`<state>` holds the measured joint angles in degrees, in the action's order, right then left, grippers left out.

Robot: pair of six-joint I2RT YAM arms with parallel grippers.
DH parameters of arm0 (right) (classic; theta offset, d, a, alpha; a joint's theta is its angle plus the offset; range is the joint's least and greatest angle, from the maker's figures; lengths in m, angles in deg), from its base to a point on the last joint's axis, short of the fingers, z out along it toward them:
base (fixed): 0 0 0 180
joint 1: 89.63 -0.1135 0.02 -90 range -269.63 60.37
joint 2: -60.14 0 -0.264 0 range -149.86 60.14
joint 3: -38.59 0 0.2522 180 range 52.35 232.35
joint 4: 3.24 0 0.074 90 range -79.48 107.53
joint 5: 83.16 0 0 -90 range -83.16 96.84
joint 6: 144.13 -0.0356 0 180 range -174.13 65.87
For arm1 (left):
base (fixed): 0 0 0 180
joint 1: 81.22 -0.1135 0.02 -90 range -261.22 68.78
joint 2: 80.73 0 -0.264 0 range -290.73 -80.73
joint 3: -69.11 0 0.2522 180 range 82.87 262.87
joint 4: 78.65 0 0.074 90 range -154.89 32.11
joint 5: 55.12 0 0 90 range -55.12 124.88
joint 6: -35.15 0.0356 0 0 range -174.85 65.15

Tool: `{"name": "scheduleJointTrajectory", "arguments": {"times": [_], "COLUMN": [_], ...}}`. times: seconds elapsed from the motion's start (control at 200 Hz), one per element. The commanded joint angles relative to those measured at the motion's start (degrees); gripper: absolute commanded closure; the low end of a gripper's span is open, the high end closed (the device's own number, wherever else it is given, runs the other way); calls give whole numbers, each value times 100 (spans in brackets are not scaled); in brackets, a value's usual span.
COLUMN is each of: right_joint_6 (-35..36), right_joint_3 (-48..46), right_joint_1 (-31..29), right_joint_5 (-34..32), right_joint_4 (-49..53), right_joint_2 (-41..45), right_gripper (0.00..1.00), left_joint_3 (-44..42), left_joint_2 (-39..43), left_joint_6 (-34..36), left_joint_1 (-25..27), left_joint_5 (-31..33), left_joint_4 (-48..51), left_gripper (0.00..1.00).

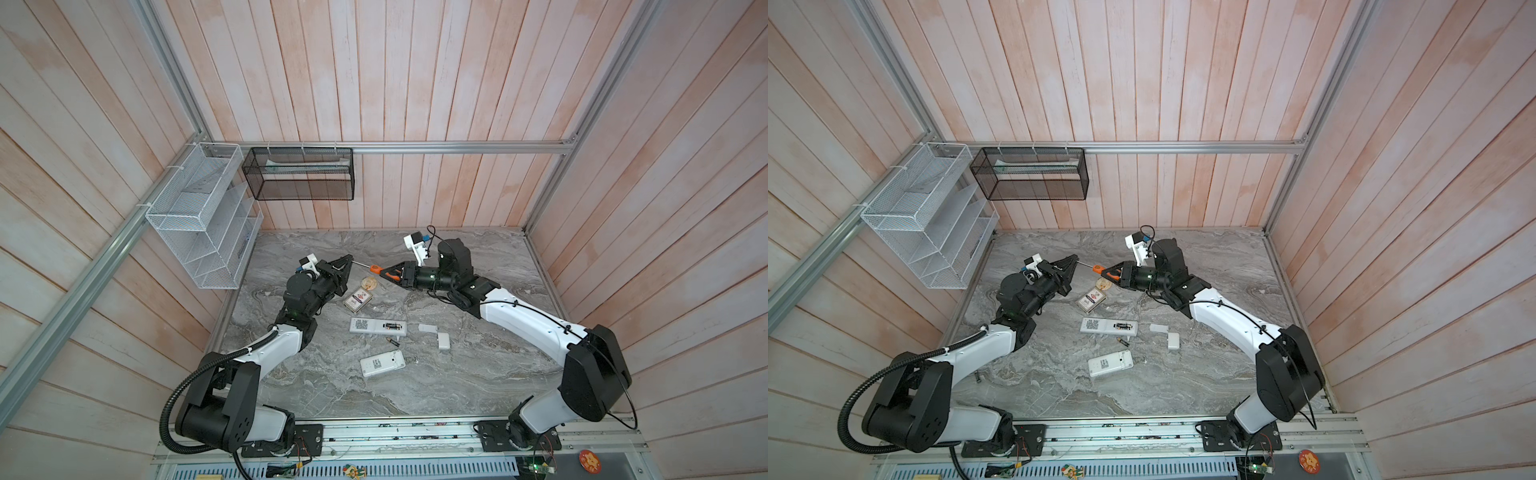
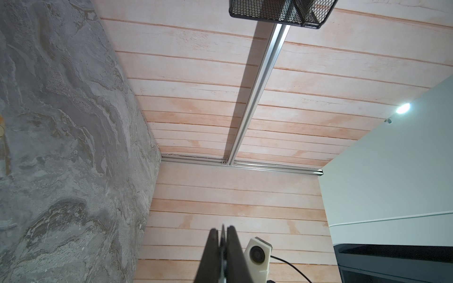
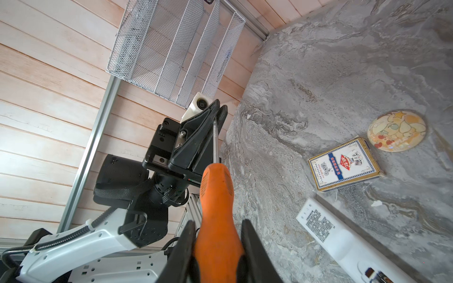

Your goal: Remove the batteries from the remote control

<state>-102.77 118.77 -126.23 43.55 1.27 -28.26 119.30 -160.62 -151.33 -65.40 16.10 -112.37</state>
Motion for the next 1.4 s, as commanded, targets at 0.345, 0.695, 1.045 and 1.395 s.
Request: {"name": "scheduleJointTrajectory", "arguments": {"times": [0.345,0.695,1.045,1.395], "right_joint_6": [1284,2757,3180,2413], "right_joint_3": [378,1352,1105,252], "right_joint_1": [758,1806,1786,900], "right_joint_5": [-117,289,19,-1201], "right_joint_4": [1984,3555,3795,3782], "right_joint_2": [502,224,266,1292], "right_gripper": [87,90,93,93], "left_joint_3": [18,1406,1854,2037], "left_joint_2": [1044,1405,1822,1528], "left_joint_6": [2473,4984,5914,9392], "left_joint_1": [-314,-320,460,1330], "left_joint_5": [-1139,-1798,-278,-679], "left_joint_4": [2301,5801,6363,7720], "left_gripper": [19,0,0,0]}}
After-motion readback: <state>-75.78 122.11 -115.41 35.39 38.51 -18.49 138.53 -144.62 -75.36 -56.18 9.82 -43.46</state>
